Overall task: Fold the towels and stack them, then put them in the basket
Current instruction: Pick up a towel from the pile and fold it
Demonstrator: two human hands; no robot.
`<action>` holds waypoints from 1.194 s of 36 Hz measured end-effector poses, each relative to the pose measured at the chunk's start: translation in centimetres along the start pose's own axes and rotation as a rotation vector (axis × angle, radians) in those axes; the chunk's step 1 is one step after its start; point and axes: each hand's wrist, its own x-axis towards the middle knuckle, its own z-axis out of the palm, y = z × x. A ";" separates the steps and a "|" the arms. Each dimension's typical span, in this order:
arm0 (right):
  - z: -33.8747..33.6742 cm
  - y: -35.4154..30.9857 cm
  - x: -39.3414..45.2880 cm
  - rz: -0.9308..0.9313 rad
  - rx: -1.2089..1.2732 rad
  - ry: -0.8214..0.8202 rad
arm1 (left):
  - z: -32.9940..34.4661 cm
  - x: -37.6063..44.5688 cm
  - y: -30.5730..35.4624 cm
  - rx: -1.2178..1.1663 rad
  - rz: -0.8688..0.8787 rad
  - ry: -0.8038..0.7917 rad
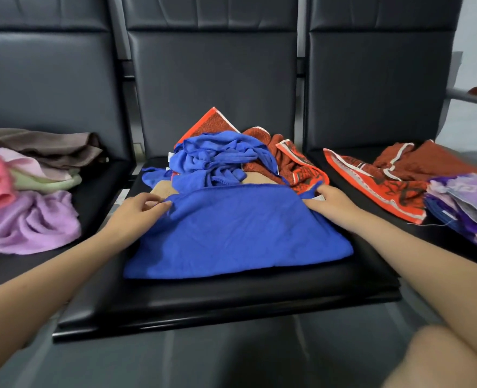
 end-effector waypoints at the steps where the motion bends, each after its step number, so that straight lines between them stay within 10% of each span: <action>1: 0.1 -0.1 0.0 0.000 0.059 -0.004 | 0.0 0.2 -0.1 0.041 0.048 -0.003; 24: -0.7 -1.3 -0.5 -0.056 0.144 -0.104 | -1.3 0.7 -0.3 0.164 0.272 -0.160; 43: -1.1 -1.6 -0.6 0.395 0.533 0.006 | -1.3 0.7 0.0 -0.236 -0.124 0.013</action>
